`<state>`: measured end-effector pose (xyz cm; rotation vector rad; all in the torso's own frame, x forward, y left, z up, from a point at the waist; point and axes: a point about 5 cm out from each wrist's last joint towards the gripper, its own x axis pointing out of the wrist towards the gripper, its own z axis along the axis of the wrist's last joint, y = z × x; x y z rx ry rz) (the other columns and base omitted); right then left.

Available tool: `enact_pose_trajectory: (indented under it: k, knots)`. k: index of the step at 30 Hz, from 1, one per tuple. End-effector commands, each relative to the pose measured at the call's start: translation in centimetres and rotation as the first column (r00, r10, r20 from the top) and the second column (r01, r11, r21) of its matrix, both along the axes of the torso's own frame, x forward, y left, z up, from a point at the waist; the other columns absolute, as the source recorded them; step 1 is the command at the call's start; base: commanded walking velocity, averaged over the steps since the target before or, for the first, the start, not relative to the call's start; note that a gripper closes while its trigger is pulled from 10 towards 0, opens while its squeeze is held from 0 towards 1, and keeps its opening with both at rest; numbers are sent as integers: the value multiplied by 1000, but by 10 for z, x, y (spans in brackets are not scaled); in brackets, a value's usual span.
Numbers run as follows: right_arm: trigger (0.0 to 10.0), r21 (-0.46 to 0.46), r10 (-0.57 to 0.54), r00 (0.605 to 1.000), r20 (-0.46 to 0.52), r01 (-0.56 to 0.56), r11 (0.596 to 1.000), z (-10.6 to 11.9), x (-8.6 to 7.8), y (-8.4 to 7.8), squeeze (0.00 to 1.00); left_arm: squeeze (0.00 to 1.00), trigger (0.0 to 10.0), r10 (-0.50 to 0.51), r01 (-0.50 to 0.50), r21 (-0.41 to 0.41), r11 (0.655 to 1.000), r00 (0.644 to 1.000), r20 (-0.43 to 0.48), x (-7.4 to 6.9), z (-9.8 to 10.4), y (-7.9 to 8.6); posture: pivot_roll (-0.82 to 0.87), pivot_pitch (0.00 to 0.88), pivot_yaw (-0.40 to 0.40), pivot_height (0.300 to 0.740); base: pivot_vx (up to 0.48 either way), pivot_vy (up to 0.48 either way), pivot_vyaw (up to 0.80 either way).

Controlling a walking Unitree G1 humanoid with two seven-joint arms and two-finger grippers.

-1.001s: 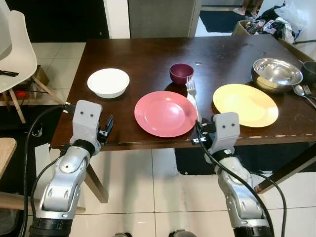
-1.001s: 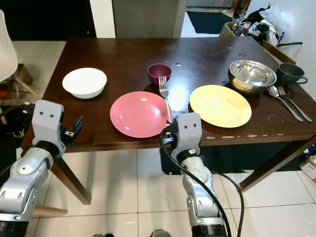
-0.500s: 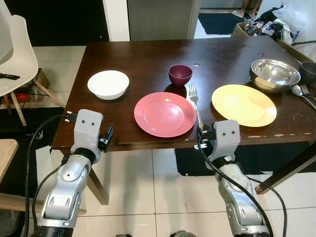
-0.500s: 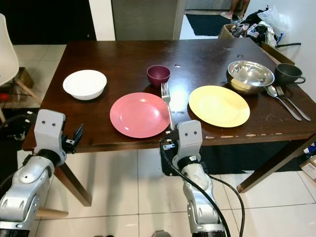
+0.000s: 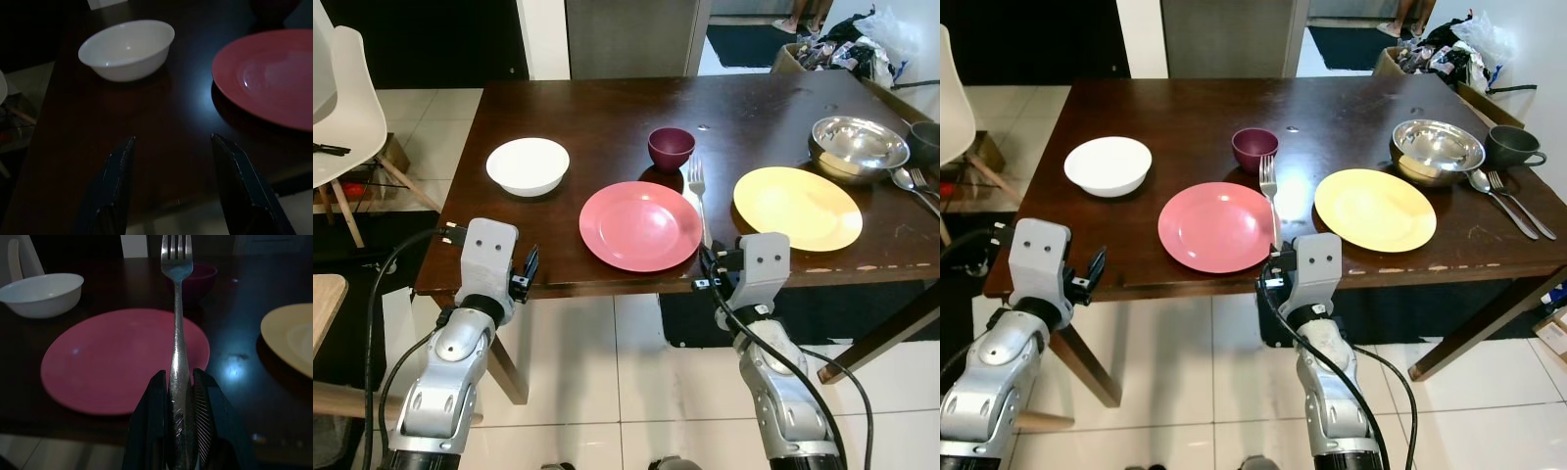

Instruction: Setting the table

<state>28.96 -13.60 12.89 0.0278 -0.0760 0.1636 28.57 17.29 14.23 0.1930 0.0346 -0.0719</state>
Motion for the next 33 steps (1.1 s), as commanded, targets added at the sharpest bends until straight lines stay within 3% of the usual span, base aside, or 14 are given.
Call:
enact_pose_trajectory:
  k: [1,33]
  knots:
    - [10000,14,6,1000,-13,-6,1000,-4,0,1,0,0,10000,6,-5,9,1000,1000,-13,-3,-4,1,-82,1,65,740,-412,0,0]
    - [10000,24,17,1000,-15,-17,1000,-6,1,3,0,0,10000,4,-4,6,1000,1000,-14,-3,-5,-1,-85,0,69,740,-413,0,0]
